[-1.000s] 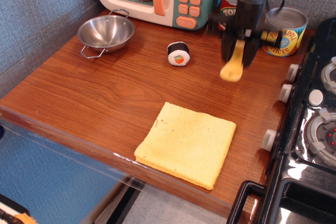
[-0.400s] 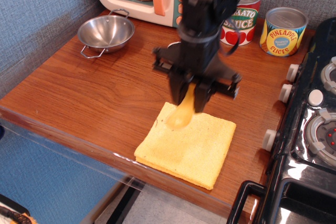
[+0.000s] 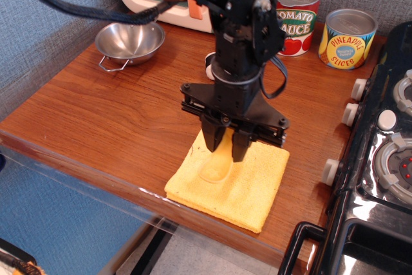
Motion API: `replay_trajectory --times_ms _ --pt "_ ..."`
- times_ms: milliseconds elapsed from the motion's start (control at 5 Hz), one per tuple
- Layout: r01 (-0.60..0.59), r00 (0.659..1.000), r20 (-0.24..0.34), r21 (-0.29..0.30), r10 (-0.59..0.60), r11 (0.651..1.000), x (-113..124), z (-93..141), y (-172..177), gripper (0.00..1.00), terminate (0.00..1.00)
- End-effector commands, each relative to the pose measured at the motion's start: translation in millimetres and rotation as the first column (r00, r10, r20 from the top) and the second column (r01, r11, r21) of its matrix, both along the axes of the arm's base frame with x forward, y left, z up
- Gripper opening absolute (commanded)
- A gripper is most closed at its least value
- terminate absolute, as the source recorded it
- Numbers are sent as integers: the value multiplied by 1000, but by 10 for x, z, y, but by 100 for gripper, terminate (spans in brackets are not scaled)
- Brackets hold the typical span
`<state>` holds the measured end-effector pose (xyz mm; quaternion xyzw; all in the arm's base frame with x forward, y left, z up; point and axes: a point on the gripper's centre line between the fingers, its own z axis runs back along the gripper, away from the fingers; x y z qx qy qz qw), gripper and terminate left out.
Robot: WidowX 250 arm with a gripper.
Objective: Move the brush and place on yellow towel
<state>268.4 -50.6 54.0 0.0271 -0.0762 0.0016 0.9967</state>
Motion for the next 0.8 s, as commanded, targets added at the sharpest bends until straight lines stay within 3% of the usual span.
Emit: replay_trajectory --times_ms 0,400,600 --pt "24 999 32 3 -24 1000 72 95 2 100 0" --pt "73 995 69 -15 -72 997 -6 632 227 100 0" --pt "80 996 46 -40 -78 996 -45 648 340 100 0"
